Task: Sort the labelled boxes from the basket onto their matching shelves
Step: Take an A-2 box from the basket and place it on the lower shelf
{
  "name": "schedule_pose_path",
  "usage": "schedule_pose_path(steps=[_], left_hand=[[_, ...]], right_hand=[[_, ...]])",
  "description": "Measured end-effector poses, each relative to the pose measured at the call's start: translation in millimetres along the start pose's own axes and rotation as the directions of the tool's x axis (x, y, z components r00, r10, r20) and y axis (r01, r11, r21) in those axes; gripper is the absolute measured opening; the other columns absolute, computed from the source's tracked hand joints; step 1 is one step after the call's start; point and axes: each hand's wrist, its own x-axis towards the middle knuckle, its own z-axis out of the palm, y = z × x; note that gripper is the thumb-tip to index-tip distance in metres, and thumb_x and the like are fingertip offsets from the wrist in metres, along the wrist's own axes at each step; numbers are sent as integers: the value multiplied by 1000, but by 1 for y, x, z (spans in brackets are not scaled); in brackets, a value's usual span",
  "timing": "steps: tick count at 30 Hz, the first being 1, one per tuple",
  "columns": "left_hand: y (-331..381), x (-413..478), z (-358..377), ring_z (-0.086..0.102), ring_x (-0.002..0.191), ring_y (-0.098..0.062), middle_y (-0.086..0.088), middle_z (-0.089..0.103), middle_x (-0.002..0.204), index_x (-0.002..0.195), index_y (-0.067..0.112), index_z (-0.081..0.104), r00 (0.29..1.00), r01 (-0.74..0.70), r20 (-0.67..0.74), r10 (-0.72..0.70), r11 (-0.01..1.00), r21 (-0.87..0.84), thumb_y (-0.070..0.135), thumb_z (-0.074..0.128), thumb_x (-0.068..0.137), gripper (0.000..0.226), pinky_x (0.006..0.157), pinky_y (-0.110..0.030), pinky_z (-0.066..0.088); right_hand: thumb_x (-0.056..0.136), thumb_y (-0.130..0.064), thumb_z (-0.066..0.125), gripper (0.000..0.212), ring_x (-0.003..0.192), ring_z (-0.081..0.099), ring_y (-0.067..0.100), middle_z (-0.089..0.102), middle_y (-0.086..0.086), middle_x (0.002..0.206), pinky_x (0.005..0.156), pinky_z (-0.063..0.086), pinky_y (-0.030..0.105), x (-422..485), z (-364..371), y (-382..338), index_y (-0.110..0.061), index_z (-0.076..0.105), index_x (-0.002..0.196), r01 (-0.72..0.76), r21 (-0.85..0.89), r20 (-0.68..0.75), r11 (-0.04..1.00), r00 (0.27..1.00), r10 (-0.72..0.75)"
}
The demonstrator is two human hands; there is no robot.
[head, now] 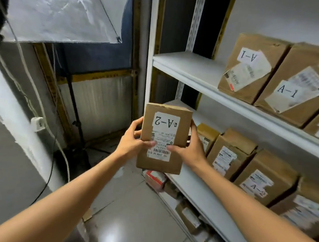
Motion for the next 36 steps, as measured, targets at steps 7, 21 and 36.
schedule_pose_path(steps=[7, 21, 36], left_hand=[[-28, 81, 15, 61, 109, -21, -2, 61, 118, 141, 31, 36, 998, 68, 18, -68, 998, 5, 12, 82, 72, 85, 91, -50, 53], [-53, 224, 30, 62, 109, -27, -9, 62, 121, 123, 26, 40, 977, 177, 106, -185, 981, 77, 12, 69, 85, 50, 88, -52, 55], [-83, 353, 72, 53, 121, -29, -12, 53, 133, 124, 16, 37, 919, 150, 340, -200, 974, 169, -14, 64, 79, 60, 91, -51, 53]], right_hand=[[70, -3, 82, 118, 114, 44, 8, 42, 4, 146, 92, 46, 30, 67, 2, 44, -25, 1, 154, -78, -3, -8, 997, 997, 77], [66, -12, 85, 113, 125, 43, 21, 38, 1, 142, 97, 48, 47, 194, 2, 104, -51, 12, 142, -92, -107, -105, 990, 991, 80], [75, -8, 79, 47, 112, 50, 18, 42, -3, 117, 99, 49, 37, 256, -7, 131, -19, 59, 116, -299, -236, -424, 925, 888, 178]])
